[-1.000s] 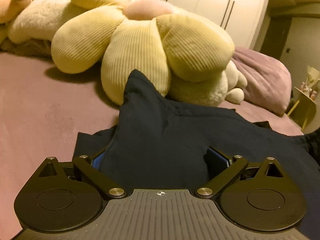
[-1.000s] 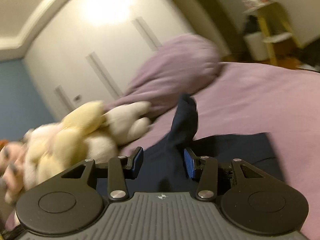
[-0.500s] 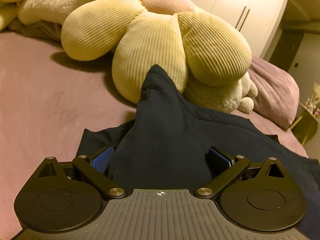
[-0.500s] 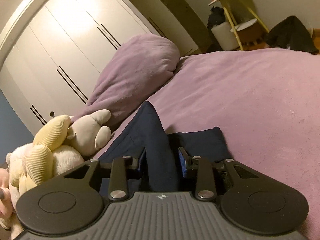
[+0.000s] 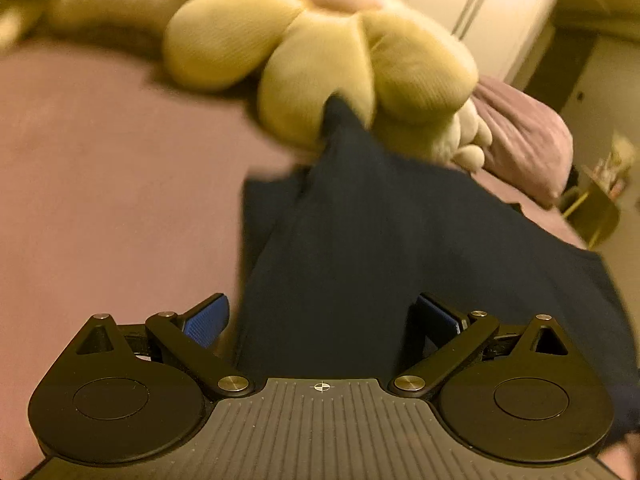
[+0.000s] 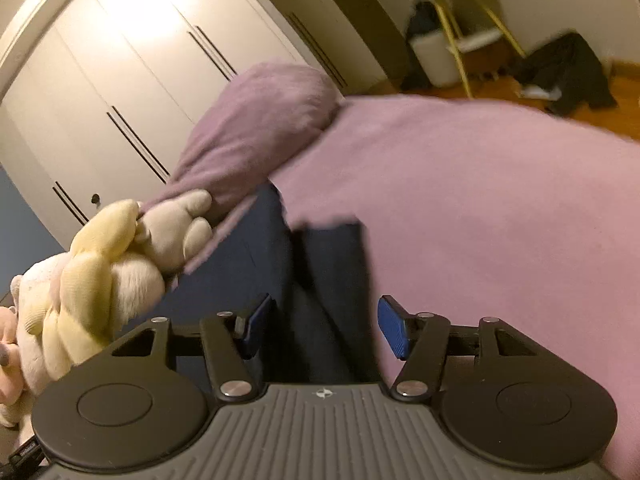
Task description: Fold large clothes
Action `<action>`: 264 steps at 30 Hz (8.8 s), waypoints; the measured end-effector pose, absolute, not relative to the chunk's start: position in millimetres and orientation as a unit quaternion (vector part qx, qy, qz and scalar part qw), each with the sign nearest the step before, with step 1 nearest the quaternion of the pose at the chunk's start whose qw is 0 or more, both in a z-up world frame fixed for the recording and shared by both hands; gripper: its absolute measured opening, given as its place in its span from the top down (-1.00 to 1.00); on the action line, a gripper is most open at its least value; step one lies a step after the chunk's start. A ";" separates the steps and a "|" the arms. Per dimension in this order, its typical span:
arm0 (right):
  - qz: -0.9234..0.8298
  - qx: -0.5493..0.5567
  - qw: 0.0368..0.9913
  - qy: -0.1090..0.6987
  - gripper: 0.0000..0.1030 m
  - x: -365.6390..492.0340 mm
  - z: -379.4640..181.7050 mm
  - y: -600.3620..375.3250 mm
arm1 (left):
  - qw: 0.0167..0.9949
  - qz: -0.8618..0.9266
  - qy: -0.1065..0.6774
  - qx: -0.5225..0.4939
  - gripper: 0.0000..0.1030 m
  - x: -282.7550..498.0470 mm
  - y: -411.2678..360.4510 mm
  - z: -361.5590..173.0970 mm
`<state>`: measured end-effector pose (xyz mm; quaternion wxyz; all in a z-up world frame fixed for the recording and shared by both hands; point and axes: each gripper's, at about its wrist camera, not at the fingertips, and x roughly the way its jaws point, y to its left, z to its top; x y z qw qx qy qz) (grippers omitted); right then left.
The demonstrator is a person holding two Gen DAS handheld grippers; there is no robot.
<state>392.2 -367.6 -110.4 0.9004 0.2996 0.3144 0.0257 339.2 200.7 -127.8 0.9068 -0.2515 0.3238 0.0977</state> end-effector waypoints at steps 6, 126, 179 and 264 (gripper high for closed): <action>0.038 0.390 0.868 0.306 -0.07 301.5 -113.0 -389.5 | 0.888 0.064 0.317 -0.327 -0.98 273.4 192.4 -129.1; 0.011 0.008 0.932 0.362 0.70 316.2 -75.2 -236.2 | 0.922 0.188 0.330 -0.075 -0.97 290.1 159.6 -118.8; 0.146 0.054 0.891 0.427 0.73 141.1 -22.6 -149.2 | 0.797 -0.024 0.377 -0.472 0.34 144.8 280.5 -112.5; 0.156 0.264 0.846 0.437 0.47 224.5 -52.7 -281.4 | 0.833 -0.047 0.364 -0.415 -0.32 242.4 72.6 -77.8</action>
